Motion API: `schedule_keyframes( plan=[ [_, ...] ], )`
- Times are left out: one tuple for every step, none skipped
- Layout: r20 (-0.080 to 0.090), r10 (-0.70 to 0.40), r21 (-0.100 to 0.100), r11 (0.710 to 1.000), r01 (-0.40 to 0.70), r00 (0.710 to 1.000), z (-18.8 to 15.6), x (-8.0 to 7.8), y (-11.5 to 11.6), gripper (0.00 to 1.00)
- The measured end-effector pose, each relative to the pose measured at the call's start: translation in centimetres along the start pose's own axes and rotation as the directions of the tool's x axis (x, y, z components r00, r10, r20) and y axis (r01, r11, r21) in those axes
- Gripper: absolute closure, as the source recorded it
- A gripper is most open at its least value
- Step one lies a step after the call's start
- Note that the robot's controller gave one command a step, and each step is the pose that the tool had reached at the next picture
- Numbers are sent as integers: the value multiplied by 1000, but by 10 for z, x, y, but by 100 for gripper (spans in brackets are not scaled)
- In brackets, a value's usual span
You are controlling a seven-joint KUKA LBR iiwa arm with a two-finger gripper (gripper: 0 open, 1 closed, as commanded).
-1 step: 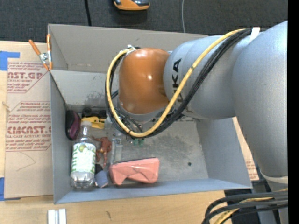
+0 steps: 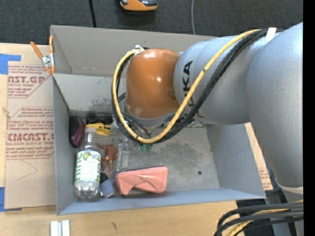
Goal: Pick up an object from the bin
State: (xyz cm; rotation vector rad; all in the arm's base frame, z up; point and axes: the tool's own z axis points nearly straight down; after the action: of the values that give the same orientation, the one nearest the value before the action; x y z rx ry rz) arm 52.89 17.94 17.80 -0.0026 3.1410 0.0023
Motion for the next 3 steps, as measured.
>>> schedule_keyframes(
  plan=[
    [4,-69,0,998,69,998,28,-14,-1,0],
    [4,-114,-1,993,114,993,74,-16,4,0],
    [0,-135,2,991,135,991,108,-47,6,100]
  ],
)
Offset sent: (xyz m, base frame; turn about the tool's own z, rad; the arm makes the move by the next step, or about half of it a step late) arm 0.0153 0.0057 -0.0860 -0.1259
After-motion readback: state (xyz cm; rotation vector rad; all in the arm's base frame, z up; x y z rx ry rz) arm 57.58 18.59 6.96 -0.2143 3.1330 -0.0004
